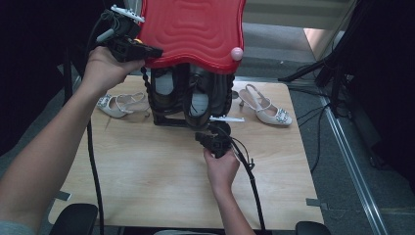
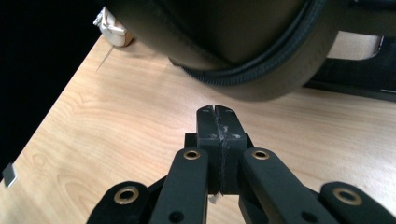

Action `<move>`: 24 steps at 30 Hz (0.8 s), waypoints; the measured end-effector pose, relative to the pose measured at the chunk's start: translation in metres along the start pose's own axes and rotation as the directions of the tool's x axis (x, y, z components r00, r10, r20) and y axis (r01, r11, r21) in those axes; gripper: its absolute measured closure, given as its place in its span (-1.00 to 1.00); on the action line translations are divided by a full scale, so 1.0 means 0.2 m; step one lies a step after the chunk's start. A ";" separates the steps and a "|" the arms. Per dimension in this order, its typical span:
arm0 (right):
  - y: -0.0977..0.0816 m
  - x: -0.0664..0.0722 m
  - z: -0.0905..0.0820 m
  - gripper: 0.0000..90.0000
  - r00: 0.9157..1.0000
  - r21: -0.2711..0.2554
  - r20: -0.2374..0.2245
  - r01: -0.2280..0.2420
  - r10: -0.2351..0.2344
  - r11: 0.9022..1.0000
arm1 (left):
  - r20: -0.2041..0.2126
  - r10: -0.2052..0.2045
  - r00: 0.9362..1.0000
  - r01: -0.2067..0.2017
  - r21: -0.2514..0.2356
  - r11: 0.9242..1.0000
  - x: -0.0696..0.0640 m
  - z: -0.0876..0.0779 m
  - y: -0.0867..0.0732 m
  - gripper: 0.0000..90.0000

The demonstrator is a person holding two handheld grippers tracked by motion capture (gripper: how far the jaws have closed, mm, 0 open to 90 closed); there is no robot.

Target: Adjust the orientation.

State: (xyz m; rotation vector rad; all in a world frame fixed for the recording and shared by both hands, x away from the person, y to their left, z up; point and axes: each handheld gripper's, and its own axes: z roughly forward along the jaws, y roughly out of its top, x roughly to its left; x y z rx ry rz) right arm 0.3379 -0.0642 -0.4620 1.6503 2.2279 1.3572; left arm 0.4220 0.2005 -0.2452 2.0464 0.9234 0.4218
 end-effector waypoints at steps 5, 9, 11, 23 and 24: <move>0.03 0.02 0.02 1.00 1.000 -0.004 0.014 0.017 -0.017 1.000 | 0.002 -0.001 1.000 0.001 0.001 1.000 0.00 0.00 0.00 1.00; 0.03 0.02 0.02 1.00 1.000 -0.004 0.017 0.007 -0.007 1.000 | 0.003 -0.005 1.000 0.005 0.002 1.000 0.00 0.00 0.00 1.00; 0.04 0.02 0.02 1.00 1.000 -0.001 0.017 0.006 -0.006 1.000 | 0.002 -0.008 1.000 0.008 0.001 1.000 0.00 0.00 0.00 1.00; 0.13 0.03 0.04 1.00 0.999 -0.025 0.043 0.009 -0.008 1.000 | 0.003 -0.006 1.000 0.006 0.005 1.000 0.00 0.00 0.00 1.00; 0.14 0.03 0.04 1.00 0.999 -0.028 0.048 0.006 -0.005 1.000 | 0.003 -0.005 1.000 0.005 0.005 1.000 0.00 0.00 0.01 1.00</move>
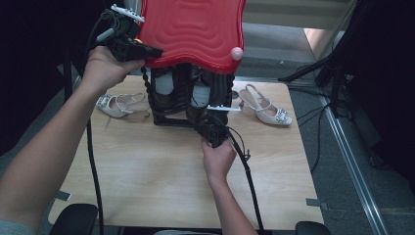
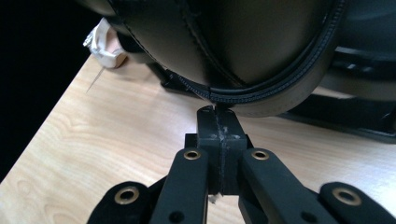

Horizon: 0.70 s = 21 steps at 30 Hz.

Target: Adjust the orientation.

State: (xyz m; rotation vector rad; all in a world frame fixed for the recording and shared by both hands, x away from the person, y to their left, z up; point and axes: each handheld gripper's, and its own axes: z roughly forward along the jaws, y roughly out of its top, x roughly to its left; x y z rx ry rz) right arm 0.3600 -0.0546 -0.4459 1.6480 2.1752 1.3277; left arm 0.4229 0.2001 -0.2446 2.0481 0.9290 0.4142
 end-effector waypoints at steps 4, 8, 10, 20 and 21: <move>0.05 -0.02 0.01 1.00 1.000 -0.001 0.011 -0.001 0.001 1.000 | -0.001 0.004 1.000 -0.004 0.001 1.000 0.00 0.00 0.00 1.00; 0.07 -0.03 0.03 1.00 1.000 0.008 0.025 0.004 -0.004 1.000 | -0.007 0.007 1.000 -0.007 -0.001 1.000 -0.01 0.01 0.01 1.00; 0.07 -0.03 0.02 1.00 1.000 0.003 0.025 -0.006 0.006 1.000 | -0.013 0.018 1.000 -0.018 0.006 1.000 -0.01 0.01 0.01 1.00; 0.08 -0.06 0.00 1.00 0.998 -0.004 0.070 0.006 -0.006 1.000 | -0.016 0.021 1.000 -0.021 0.006 1.000 -0.01 0.01 0.01 1.00; 0.08 -0.07 -0.01 1.00 0.997 -0.008 0.079 0.005 -0.004 1.000 | -0.015 0.024 1.000 -0.024 0.006 1.000 -0.01 0.01 0.01 1.00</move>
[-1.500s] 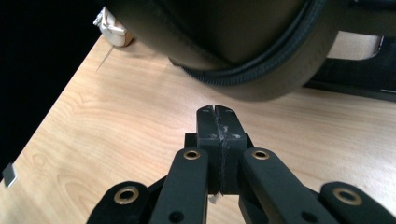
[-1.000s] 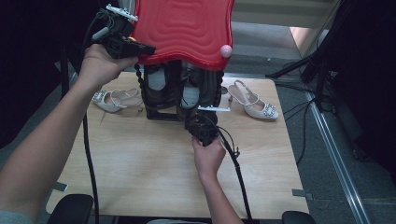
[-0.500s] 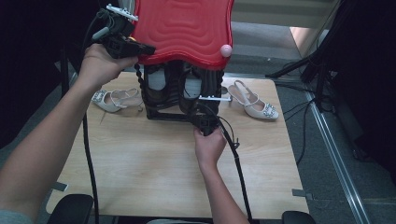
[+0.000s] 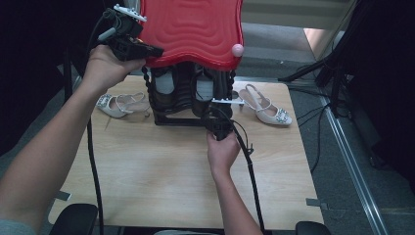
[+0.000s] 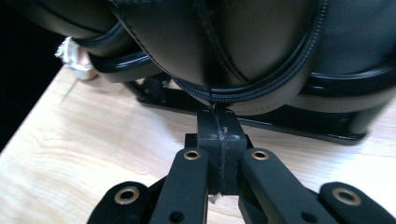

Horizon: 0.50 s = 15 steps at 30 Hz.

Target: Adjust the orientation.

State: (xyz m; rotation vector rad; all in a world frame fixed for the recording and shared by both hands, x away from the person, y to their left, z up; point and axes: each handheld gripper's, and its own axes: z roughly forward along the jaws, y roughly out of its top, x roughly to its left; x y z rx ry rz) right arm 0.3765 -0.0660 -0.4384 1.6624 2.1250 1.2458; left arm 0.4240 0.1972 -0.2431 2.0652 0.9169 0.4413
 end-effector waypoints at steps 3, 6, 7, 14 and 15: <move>0.01 -0.03 0.00 1.00 1.000 0.002 -0.016 -0.009 0.009 1.000 | -0.003 -0.001 1.000 0.001 0.001 1.000 0.00 0.00 0.00 1.00; 0.01 -0.03 0.00 1.00 1.000 -0.001 -0.003 0.000 0.000 1.000 | 0.000 -0.005 1.000 0.005 0.008 1.000 0.00 0.00 0.01 1.00; 0.01 -0.02 0.01 1.00 1.000 -0.005 -0.003 -0.002 0.002 1.000 | 0.000 -0.005 1.000 0.005 0.012 1.000 0.00 0.00 0.01 1.00; 0.04 -0.01 -0.01 1.00 1.000 -0.040 0.003 0.018 -0.018 0.999 | 0.009 0.007 1.000 -0.007 0.013 1.000 0.00 0.00 0.01 1.00; 0.06 -0.01 0.00 1.00 1.000 -0.034 0.005 0.021 -0.021 0.999 | 0.009 0.007 1.000 -0.007 0.012 1.000 0.00 0.00 0.01 1.00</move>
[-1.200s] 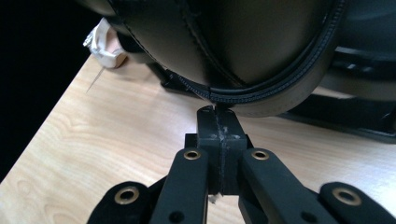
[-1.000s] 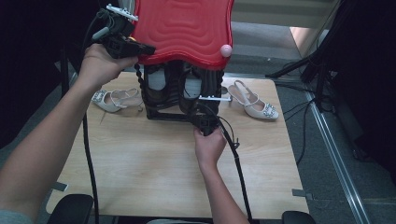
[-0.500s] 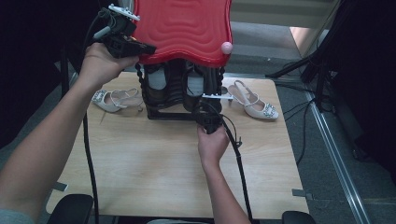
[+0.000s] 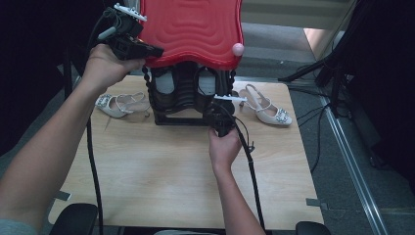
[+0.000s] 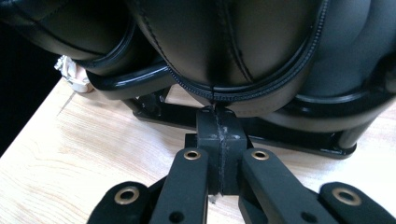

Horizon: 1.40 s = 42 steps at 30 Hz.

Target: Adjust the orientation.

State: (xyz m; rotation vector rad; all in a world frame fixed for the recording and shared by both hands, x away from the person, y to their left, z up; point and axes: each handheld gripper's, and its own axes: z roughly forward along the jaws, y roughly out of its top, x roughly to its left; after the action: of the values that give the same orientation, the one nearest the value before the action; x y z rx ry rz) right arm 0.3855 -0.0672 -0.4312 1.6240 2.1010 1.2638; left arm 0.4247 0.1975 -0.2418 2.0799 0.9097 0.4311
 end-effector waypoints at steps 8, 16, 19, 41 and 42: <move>0.06 -0.01 0.05 1.00 1.000 0.003 0.024 0.007 -0.008 1.000 | 0.015 0.008 1.000 -0.008 -0.008 1.000 0.01 -0.01 0.00 1.00; 0.11 -0.03 0.08 1.00 0.998 0.014 0.062 0.005 -0.006 1.000 | 0.020 0.004 1.000 -0.004 -0.010 1.000 0.01 -0.01 0.00 1.00; 0.10 -0.05 0.08 0.88 1.000 0.011 0.020 0.007 -0.007 1.000 | 0.022 0.006 1.000 -0.006 -0.012 1.000 0.01 -0.01 0.00 1.00; -0.03 -0.09 -0.07 0.85 0.998 0.024 -0.036 0.044 -0.043 0.999 | 0.028 -0.024 0.999 0.025 -0.014 1.000 0.06 -0.03 -0.02 1.00; -0.03 -0.09 -0.08 0.84 0.998 0.023 -0.035 0.048 -0.047 0.999 | 0.027 -0.027 0.999 0.028 -0.013 1.000 0.06 -0.04 -0.03 1.00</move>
State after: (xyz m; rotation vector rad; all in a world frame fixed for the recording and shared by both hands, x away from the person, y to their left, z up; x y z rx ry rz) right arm 0.3778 -0.0909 -0.4322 1.5630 2.1700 1.2658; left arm 0.4261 0.2120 -0.2415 2.0536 0.9163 0.3934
